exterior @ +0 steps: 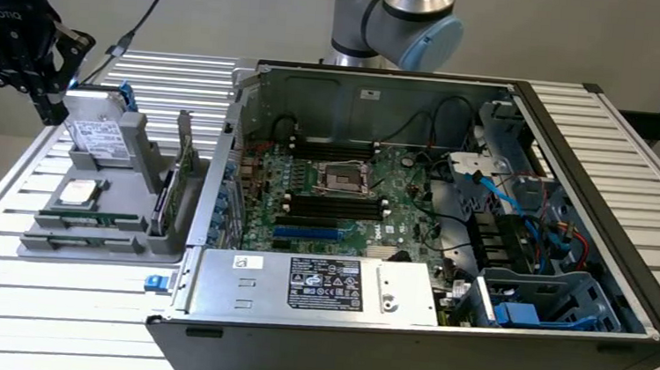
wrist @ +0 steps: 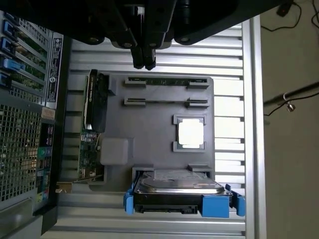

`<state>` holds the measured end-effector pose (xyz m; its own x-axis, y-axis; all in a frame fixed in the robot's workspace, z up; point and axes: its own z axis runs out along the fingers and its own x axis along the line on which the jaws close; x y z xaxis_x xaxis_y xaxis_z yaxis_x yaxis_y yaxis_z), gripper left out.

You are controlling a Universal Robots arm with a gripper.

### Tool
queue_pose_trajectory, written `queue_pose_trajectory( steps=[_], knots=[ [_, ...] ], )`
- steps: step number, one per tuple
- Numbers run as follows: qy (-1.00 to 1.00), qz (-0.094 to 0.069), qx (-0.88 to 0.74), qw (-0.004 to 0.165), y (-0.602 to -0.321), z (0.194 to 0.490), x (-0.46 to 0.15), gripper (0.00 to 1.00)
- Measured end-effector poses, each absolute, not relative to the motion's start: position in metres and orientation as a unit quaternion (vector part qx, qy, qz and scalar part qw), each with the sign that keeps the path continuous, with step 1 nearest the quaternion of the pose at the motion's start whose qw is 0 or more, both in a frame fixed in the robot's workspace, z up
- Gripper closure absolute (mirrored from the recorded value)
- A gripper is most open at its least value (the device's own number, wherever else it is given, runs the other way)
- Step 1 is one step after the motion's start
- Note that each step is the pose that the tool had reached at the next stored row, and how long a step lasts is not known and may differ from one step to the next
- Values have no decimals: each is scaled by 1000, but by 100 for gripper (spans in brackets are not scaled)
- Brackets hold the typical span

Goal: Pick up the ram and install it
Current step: 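Reach for the ram, then pick up the ram and move it above insertion slot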

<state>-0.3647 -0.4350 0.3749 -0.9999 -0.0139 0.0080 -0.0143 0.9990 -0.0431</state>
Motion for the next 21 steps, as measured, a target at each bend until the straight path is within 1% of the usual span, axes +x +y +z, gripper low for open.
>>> queue_pose_trajectory(
  steps=[21],
  knots=[
    [-1000, 22, 7, 4, -435, 375, -365, 90]
  ],
)
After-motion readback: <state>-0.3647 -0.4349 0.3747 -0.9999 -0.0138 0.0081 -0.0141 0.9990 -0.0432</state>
